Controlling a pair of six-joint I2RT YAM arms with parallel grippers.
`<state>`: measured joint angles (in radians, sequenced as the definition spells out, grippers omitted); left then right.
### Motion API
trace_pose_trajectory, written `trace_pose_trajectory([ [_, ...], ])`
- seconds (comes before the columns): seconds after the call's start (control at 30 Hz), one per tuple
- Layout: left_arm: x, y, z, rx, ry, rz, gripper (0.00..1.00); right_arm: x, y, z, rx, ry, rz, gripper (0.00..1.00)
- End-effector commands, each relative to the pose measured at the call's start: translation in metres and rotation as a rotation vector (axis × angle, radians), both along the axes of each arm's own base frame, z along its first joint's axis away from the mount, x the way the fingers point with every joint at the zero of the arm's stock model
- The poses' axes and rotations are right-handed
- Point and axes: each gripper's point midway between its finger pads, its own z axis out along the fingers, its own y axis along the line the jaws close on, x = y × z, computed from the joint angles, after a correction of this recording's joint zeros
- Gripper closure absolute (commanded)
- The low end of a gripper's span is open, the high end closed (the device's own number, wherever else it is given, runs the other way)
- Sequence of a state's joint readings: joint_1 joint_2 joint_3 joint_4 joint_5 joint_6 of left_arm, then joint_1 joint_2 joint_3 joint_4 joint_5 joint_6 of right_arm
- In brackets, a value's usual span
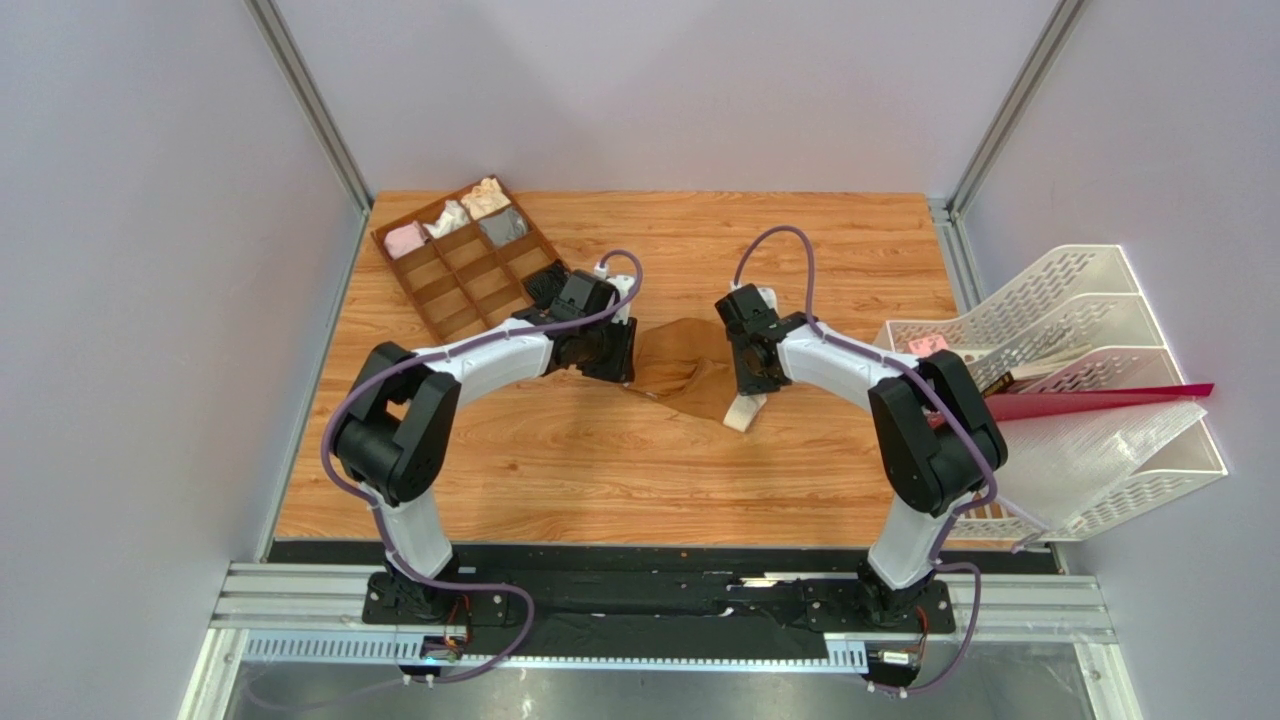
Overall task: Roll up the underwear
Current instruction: Fold the underwear at the center of the board.
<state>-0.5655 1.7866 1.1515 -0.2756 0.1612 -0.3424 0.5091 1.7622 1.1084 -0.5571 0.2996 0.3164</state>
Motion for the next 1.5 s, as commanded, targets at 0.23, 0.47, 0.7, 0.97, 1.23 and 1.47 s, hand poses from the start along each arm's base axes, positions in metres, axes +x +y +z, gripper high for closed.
trace_pose_trajectory([
  [0.23, 0.02, -0.001, -0.02, 0.029, 0.012, 0.057, 0.64, 0.009, 0.002, 0.039, 0.043, -0.09, 0.001, 0.58],
  [0.47, 0.019, 0.001, -0.024, 0.038, 0.024, 0.067, 0.64, -0.013, 0.002, 0.076, 0.156, -0.144, -0.04, 0.48],
  [0.7, 0.022, -0.001, -0.022, 0.04, 0.02, 0.063, 0.65, -0.05, 0.04, 0.054, 0.351, -0.054, 0.007, 0.74],
  [0.97, 0.022, -0.001, -0.02, 0.04, 0.022, 0.064, 0.65, -0.056, 0.054, 0.035, 0.378, -0.017, 0.038, 0.85],
  [1.23, 0.026, 0.0, -0.011, 0.041, 0.004, 0.063, 0.64, -0.054, 0.045, 0.009, 0.293, 0.018, 0.009, 0.88],
  [1.47, 0.031, 0.004, 0.013, 0.051, -0.036, 0.086, 0.56, -0.059, 0.036, -0.016, 0.237, 0.067, -0.03, 0.9],
])
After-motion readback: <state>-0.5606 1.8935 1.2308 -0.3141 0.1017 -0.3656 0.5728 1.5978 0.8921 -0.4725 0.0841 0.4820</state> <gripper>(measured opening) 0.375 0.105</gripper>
